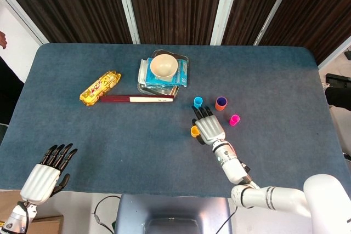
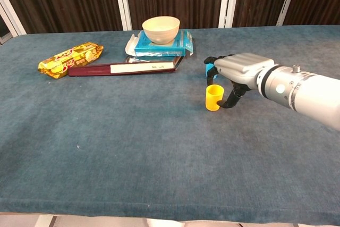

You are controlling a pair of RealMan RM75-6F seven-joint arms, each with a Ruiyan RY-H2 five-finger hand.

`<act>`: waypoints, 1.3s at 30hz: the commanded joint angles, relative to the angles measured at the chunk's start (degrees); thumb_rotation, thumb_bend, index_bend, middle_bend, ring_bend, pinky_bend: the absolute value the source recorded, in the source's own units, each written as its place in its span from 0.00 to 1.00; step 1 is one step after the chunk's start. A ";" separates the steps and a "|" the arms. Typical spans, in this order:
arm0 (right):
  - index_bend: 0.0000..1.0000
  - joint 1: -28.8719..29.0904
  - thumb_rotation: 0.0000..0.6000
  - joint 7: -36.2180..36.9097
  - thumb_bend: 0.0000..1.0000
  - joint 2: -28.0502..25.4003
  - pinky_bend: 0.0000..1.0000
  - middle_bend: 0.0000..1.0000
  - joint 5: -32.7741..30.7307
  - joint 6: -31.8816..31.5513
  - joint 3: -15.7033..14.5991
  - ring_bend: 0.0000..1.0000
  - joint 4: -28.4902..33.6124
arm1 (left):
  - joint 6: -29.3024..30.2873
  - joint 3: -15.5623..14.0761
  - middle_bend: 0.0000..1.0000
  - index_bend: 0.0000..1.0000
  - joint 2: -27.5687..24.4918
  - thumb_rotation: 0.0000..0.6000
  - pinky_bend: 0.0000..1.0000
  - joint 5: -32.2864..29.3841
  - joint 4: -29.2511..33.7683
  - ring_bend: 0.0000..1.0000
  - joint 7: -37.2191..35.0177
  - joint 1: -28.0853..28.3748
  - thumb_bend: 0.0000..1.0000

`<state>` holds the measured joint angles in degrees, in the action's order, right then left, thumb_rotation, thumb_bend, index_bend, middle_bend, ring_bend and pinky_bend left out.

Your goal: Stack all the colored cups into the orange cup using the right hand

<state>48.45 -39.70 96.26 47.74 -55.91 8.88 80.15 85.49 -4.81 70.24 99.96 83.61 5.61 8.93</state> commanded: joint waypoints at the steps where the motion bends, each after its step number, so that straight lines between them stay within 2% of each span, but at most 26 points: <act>1: 0.59 -0.06 1.00 0.19 0.47 -0.18 0.00 0.00 -0.05 -0.11 0.12 0.00 0.25 | 0.16 -0.04 0.01 0.00 -0.03 1.00 0.10 0.12 0.00 0.04 -0.02 -0.05 0.48; 5: 0.59 -0.45 1.00 1.65 0.47 -1.53 0.00 0.00 0.25 -1.18 1.38 0.00 1.64 | 0.31 -0.07 0.01 0.00 -0.06 1.00 0.10 0.18 -0.03 0.04 -0.06 -0.13 0.48; 11: 0.58 -1.46 1.00 5.42 0.47 -5.69 0.00 0.00 0.81 -5.29 6.10 0.00 3.33 | 0.16 -0.16 0.01 0.00 0.07 1.00 0.10 0.25 0.05 0.04 0.40 -0.15 0.48; 15: 0.58 -1.14 1.00 4.90 0.47 -6.78 0.00 0.00 -1.54 -7.08 8.98 0.00 -1.36 | 0.29 -0.31 0.00 0.00 0.22 1.00 0.10 0.54 0.12 0.04 0.86 -0.26 0.48; 19: 0.58 -0.52 1.00 5.36 0.47 -6.41 0.00 0.01 -5.30 -4.89 10.71 0.00 -6.71 | -0.31 -0.30 0.01 0.00 0.52 1.00 0.10 0.33 0.06 0.04 1.33 -0.11 0.48; 27: 0.59 0.10 1.00 7.65 0.47 -3.82 0.00 0.01 -5.61 -0.78 9.80 0.00 -13.61 | -1.25 -0.06 0.01 0.00 1.01 1.00 0.10 -0.34 0.02 0.04 2.10 0.16 0.48; 39: 0.59 0.91 1.00 6.81 0.47 -1.01 0.00 0.01 -5.40 0.50 8.87 0.00 -16.59 | -1.14 -0.11 0.01 0.00 0.89 1.00 0.10 -0.38 0.05 0.04 1.97 0.14 0.48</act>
<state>49.32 -32.72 95.13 42.44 -55.45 17.82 63.67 84.36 -4.92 71.13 99.58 83.66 7.57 9.07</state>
